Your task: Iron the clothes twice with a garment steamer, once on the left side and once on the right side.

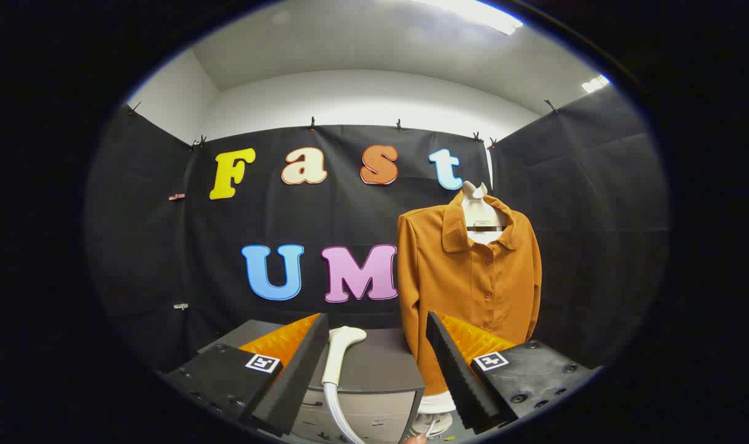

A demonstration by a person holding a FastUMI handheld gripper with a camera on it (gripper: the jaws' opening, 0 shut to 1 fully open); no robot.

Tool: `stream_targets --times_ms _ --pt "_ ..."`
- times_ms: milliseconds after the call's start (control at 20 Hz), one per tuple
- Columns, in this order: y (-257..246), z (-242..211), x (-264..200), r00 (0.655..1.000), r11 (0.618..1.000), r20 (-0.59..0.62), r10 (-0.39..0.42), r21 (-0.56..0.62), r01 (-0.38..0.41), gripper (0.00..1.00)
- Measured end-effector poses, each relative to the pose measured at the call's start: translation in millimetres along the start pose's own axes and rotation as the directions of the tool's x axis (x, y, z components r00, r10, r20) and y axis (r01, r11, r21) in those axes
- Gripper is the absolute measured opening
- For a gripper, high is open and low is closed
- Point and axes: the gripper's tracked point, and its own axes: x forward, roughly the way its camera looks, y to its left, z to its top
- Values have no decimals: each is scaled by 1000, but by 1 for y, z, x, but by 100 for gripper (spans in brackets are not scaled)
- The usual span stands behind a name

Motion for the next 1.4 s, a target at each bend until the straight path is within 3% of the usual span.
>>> stream_targets --times_ms 1000,1400 --pt "31 0 -20 999 999 -18 34 -5 -34 98" --pt "55 -40 1 986 998 -158 58 -1 -59 98"
